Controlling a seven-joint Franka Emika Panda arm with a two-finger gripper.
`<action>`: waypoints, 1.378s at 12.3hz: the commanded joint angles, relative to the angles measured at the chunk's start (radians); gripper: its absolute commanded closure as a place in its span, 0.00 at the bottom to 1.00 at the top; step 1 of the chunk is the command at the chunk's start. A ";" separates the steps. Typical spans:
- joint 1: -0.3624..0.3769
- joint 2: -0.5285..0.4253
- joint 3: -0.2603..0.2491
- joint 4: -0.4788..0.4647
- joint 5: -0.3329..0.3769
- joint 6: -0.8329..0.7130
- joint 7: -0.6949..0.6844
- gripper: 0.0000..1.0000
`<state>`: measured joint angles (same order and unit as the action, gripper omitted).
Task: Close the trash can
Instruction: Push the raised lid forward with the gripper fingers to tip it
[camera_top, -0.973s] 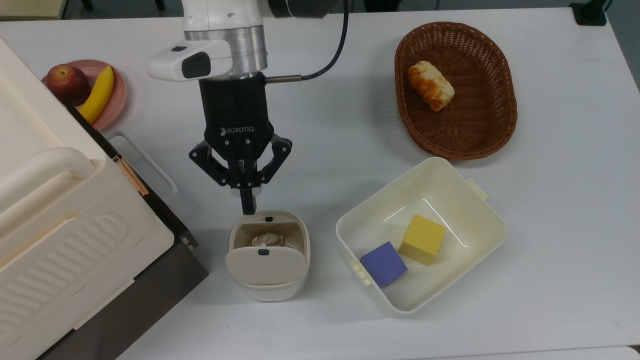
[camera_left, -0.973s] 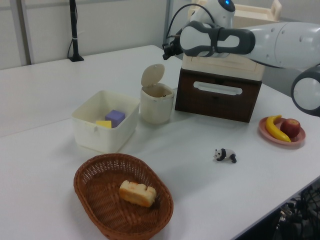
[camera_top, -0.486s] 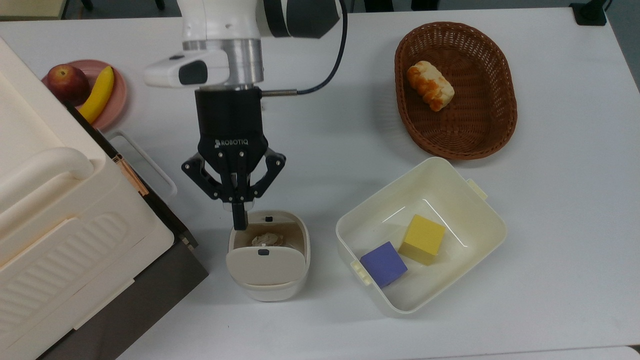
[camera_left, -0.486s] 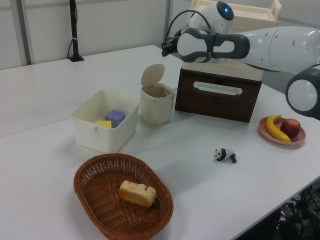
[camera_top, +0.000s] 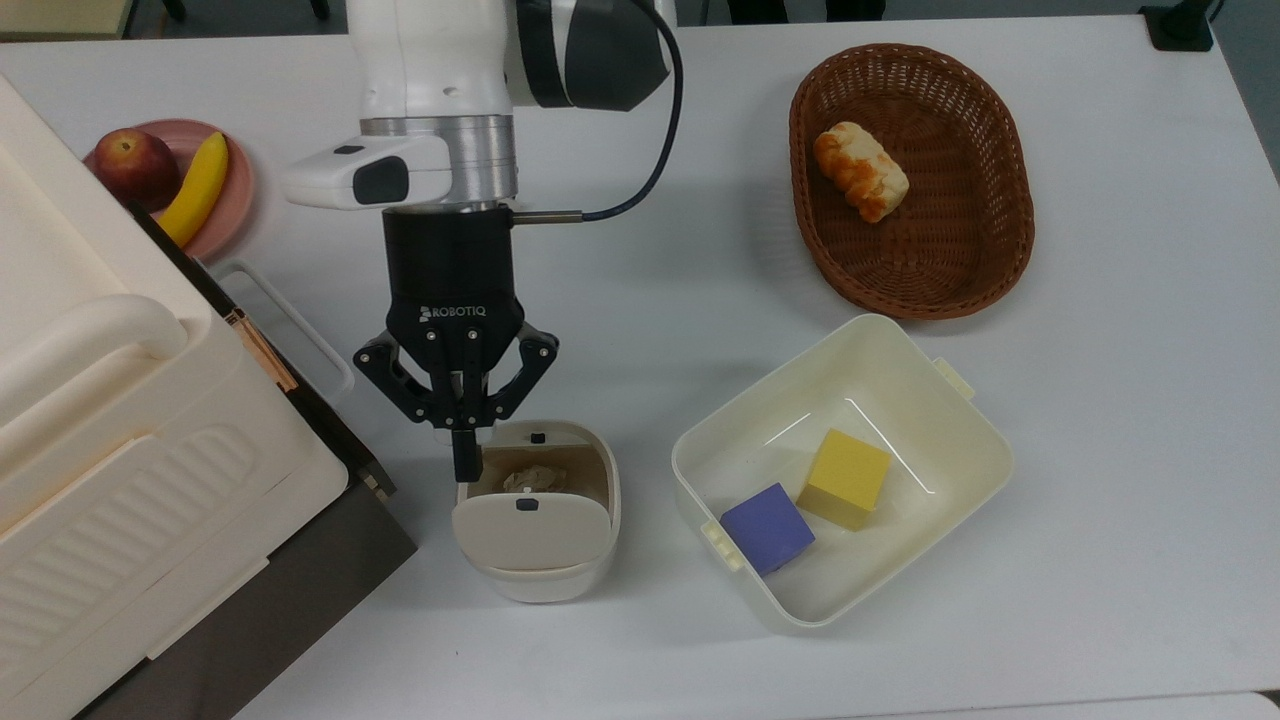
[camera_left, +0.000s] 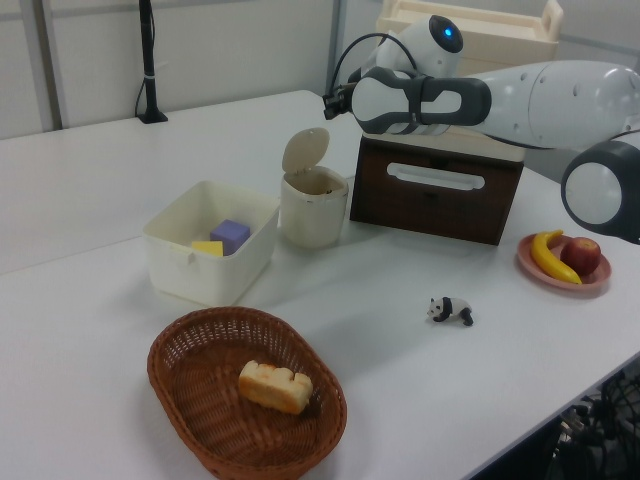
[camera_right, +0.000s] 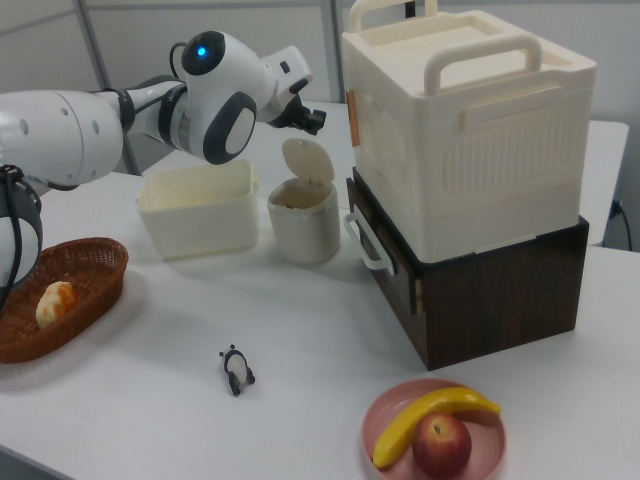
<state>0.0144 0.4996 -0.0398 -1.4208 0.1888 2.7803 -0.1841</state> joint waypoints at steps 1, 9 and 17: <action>-0.005 0.046 0.006 0.052 0.017 0.015 -0.041 1.00; -0.020 0.053 0.053 0.059 0.014 0.047 -0.046 1.00; -0.019 0.089 0.046 0.097 0.018 0.065 -0.052 1.00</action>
<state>-0.0004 0.5549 0.0029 -1.3706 0.1888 2.8081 -0.2009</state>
